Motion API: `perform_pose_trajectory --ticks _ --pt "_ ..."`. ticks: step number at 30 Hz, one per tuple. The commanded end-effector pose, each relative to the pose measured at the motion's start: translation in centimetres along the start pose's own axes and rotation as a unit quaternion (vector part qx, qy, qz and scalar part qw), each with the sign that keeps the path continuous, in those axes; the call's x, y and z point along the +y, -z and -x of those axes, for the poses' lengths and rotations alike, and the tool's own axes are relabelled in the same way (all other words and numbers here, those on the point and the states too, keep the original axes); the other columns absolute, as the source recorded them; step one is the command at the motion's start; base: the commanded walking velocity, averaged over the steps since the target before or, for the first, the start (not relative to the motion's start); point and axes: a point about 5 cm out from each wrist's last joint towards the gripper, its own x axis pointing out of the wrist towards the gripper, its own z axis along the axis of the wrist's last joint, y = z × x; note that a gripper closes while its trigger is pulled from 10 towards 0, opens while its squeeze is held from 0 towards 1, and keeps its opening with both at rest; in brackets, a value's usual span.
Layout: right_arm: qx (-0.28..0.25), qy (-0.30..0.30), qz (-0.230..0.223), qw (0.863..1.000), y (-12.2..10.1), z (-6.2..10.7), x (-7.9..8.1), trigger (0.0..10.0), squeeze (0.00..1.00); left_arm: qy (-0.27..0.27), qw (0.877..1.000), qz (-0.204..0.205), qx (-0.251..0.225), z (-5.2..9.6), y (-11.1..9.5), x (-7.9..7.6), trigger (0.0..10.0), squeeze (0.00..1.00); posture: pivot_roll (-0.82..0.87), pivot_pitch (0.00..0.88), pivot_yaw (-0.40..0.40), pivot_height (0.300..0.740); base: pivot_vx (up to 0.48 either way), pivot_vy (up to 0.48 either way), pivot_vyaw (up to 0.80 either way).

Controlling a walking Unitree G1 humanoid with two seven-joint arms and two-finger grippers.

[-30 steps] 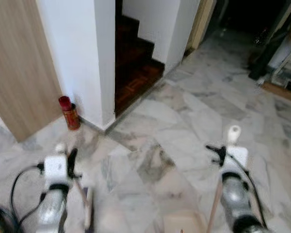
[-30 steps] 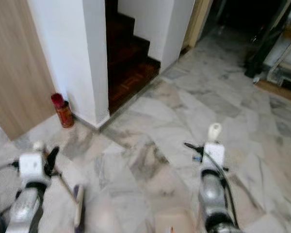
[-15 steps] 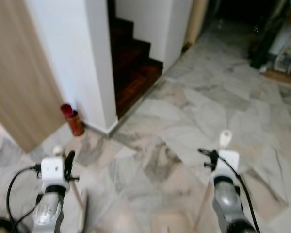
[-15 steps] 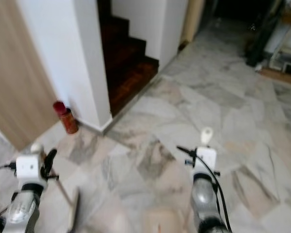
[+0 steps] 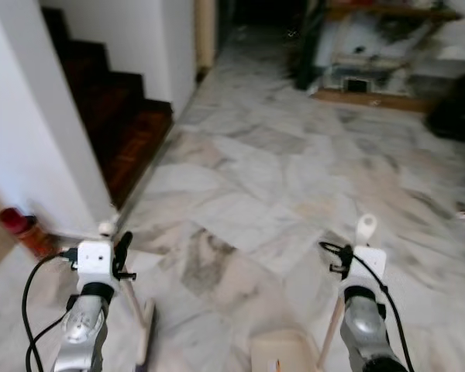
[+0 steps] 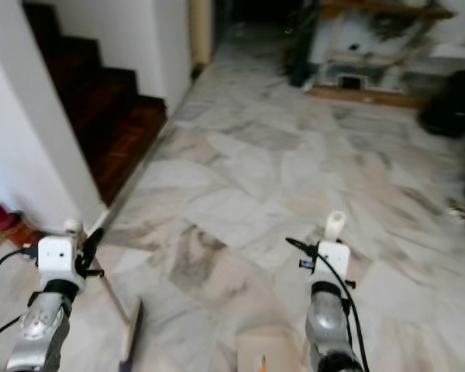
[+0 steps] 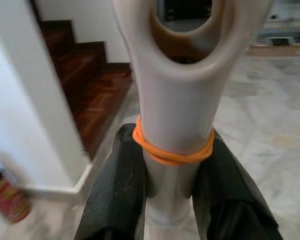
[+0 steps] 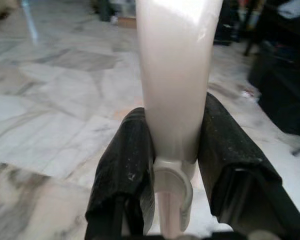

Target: Sweep floor

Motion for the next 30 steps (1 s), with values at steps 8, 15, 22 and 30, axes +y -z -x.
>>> perform_pose_trajectory --ticks 8,15,22,30 --pt "-0.037 -0.007 0.002 0.999 -1.5 -0.7 -0.1 10.0 0.0 -0.028 1.0 0.002 0.004 0.6 0.3 0.8 10.0 0.0 0.02 0.0 -0.001 0.74 0.0 0.0 0.0" --pt "-0.046 -0.023 0.004 0.999 -2.0 -0.9 0.5 10.0 0.0 -0.033 0.999 0.005 0.003 0.7 0.3 0.8 10.0 0.0 0.01 0.0 -0.017 0.74 0.24 0.0 0.0" --pt "-0.051 -0.026 0.009 0.998 -2.3 -1.0 0.5 10.0 0.0 -0.034 0.999 0.01 0.0 0.6 0.2 0.5 10.0 0.0 0.01 0.0 -0.019 0.74 0.311 0.0 0.0" --pt "-0.053 -0.025 0.007 0.998 -2.4 -1.1 0.3 10.0 0.0 -0.033 0.999 0.014 -0.002 0.4 0.1 0.3 10.0 0.0 0.01 0.0 -0.021 0.74 0.336 0.0 0.0"
